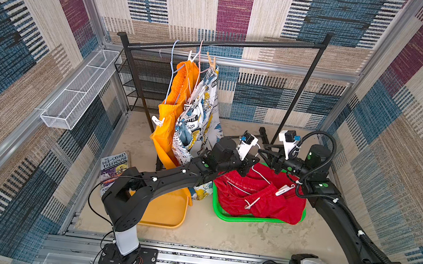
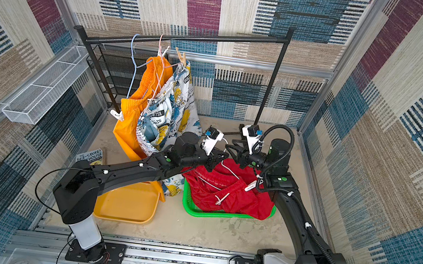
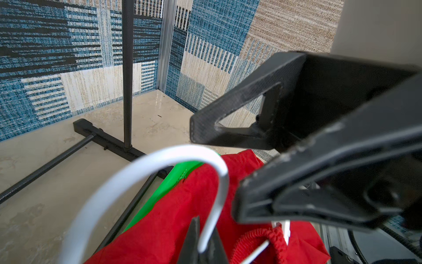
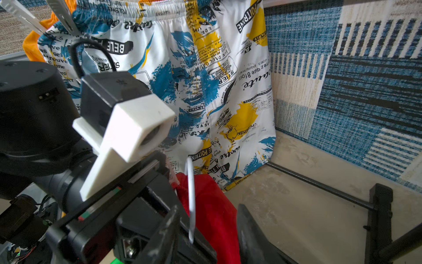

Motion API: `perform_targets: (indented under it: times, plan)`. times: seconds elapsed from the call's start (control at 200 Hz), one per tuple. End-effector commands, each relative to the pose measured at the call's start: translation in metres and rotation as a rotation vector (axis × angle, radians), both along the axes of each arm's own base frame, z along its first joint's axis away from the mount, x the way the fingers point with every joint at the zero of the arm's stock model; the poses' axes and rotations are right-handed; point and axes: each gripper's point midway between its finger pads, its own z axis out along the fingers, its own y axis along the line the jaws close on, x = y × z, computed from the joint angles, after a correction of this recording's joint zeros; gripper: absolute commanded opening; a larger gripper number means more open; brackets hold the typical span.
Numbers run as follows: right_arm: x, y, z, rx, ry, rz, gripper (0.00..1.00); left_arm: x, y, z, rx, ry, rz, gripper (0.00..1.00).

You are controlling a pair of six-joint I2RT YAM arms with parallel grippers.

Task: Remove the clothespins securing shorts to the hanger
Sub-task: Adjust the hanger, then remove the clothespin from the hanger.

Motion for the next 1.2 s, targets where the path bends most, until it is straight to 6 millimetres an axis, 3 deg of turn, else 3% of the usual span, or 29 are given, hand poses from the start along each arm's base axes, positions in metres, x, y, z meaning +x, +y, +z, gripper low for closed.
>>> perform_targets:
  times: [0.0, 0.466, 0.591, 0.701, 0.817, 0.957, 1.072, 1.197]
  plan:
    - [-0.001, 0.005, 0.01, -0.012, -0.071, 0.031, 0.38, -0.002, -0.003, 0.006, -0.022, 0.009, -0.017, 0.0]
    - [0.001, 0.023, 0.007, -0.034, -0.064, 0.082, 0.08, 0.002, 0.0, 0.01, -0.014, 0.013, 0.011, 0.0]
    - [-0.001, 0.023, 0.013, -0.039, -0.083, 0.086, 0.0, 0.001, 0.009, 0.013, 0.007, 0.018, 0.042, 0.17]
    - [-0.003, 0.023, 0.021, -0.037, -0.113, 0.082, 0.0, 0.001, 0.03, 0.013, 0.043, 0.06, 0.106, 0.34]
    - [-0.002, 0.022, 0.023, -0.041, -0.129, 0.078, 0.0, -0.011, 0.053, 0.006, 0.083, 0.138, 0.152, 0.44]
    - [-0.001, 0.021, 0.023, -0.043, -0.142, 0.067, 0.0, -0.033, 0.085, -0.009, 0.155, 0.243, 0.206, 0.47]
    - [-0.001, 0.02, 0.022, -0.048, -0.153, 0.063, 0.0, -0.051, 0.12, -0.009, 0.193, 0.269, 0.269, 0.49]
    - [-0.002, 0.018, 0.017, -0.066, -0.159, 0.054, 0.0, -0.051, 0.161, -0.006, 0.256, 0.296, 0.37, 0.52]
